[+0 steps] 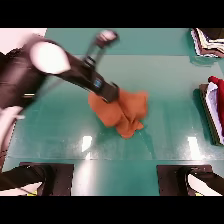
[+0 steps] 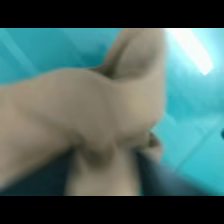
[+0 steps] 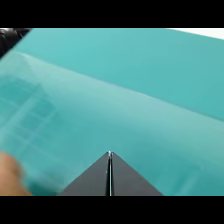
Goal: Fold the shirts.
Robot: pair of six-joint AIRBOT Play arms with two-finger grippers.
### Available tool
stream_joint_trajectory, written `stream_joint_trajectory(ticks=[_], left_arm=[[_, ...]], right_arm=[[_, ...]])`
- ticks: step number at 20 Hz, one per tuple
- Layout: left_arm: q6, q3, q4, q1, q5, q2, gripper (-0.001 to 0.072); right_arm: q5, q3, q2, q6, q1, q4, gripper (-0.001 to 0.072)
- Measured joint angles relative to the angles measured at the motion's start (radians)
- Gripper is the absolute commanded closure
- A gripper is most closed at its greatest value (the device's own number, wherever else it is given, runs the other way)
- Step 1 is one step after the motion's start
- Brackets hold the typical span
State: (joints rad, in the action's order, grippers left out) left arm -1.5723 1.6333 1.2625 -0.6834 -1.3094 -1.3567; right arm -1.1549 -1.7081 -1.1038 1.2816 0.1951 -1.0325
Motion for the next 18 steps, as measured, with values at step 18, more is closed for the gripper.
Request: stream_joint_trajectory(ticks=[18], left_arm=[[0.114, 0.003, -0.095, 0.415, 0.037, -0.381, 0.0163]], right_arm=[[-0.060, -0.004, 0.000, 0.001, 0.000, -0.071, 0.0695]])
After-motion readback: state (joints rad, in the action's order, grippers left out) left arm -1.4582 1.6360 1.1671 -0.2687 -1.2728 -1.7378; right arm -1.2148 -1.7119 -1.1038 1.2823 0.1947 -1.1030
